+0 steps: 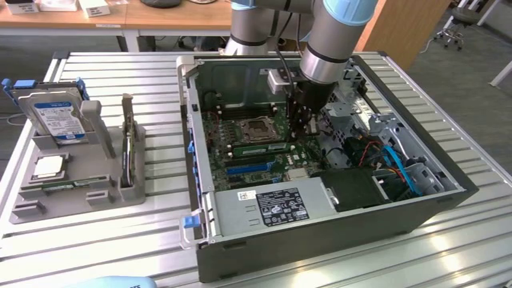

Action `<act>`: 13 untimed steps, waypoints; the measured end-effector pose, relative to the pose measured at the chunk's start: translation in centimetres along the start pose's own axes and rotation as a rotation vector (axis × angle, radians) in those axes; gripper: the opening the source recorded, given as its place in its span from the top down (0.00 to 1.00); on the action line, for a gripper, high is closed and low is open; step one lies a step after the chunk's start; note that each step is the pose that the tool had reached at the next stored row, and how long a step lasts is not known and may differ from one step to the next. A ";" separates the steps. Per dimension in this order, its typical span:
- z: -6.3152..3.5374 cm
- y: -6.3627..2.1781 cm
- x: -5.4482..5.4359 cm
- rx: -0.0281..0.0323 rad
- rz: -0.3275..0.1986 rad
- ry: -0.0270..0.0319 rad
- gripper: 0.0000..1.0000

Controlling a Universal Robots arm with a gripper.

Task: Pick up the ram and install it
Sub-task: 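Press down the ram until it locks into place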

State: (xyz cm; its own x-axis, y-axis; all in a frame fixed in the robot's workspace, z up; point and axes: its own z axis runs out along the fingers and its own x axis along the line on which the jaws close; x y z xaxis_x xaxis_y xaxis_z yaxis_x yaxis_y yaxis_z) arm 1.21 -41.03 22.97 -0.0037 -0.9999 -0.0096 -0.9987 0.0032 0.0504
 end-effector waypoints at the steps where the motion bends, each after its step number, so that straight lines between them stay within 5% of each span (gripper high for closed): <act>1: 0.01 0.00 0.0 0.0000 0.000 -0.0001 0.90; 13: 0.20 -0.01 0.0 0.0001 0.000 -0.0004 0.90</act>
State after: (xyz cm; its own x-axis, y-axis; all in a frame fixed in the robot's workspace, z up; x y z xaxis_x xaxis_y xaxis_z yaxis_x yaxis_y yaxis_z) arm 1.21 -41.03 22.77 -0.0037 -0.9999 -0.0100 -0.9987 0.0032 0.0502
